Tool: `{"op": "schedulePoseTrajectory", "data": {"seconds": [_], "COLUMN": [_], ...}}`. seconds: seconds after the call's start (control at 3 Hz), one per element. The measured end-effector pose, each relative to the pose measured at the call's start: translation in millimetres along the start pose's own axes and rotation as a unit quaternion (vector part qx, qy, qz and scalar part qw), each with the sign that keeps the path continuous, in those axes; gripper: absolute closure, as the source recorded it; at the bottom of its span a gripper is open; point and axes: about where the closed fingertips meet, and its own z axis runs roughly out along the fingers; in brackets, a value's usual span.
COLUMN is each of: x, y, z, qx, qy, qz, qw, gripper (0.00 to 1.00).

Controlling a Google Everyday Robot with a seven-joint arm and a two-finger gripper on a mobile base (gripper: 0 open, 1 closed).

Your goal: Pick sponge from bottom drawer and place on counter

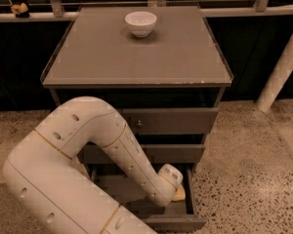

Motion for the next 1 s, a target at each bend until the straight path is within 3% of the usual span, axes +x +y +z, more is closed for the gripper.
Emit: {"op": "schedulePoseTrajectory", "data": {"seconds": [0.33,0.67,1.0], "x": [68,66,52], "y": [-13,-12,-5], "z": [-36,-35,-30], "qx": [0.049,0.048,0.027], "qy": [0.026,0.025,0.027], "qz": [0.084,0.083,0.045], "qw": [0.9949,0.9951,0.9982], "gripper": [1.0,1.0,1.0]}}
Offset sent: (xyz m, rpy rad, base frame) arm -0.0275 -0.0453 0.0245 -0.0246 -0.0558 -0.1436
